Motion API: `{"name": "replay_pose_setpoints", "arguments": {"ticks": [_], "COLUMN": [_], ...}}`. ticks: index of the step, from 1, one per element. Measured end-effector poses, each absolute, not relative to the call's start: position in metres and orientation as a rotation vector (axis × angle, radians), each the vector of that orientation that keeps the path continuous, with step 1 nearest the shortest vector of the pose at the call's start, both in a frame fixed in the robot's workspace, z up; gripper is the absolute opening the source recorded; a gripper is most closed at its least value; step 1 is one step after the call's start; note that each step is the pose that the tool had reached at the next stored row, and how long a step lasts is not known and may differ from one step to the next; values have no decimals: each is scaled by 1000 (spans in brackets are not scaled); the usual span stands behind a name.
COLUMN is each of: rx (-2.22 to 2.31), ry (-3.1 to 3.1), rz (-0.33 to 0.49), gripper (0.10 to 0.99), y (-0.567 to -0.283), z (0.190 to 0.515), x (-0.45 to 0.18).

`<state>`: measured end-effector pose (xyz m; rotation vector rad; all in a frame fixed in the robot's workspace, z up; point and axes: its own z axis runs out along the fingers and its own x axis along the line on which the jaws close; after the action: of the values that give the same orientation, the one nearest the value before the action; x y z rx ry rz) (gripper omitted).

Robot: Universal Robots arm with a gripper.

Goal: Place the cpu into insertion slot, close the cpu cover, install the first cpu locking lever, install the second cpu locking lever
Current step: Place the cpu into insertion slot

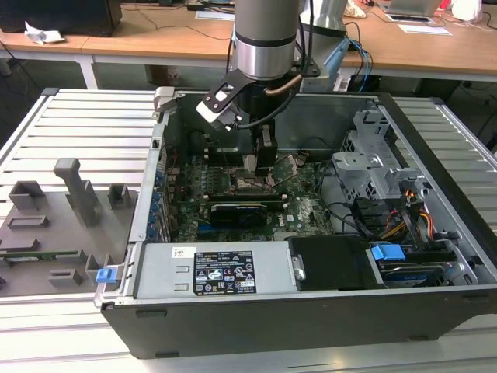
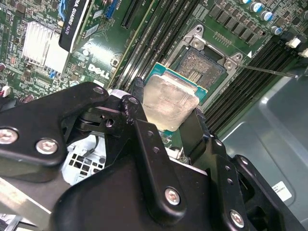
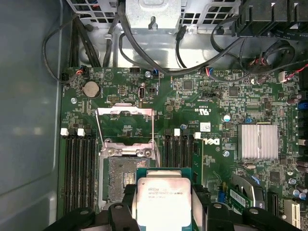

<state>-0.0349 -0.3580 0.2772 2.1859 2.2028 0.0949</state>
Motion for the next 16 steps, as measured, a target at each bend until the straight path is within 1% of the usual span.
{"name": "replay_pose_setpoints", "arguments": {"ticks": [7, 16], "rx": [2194, 2166], "ry": [2195, 2223], "rz": [95, 96], "gripper": [541, 541], "y": [-357, -338], "z": [274, 259], "x": [-35, -35]}}
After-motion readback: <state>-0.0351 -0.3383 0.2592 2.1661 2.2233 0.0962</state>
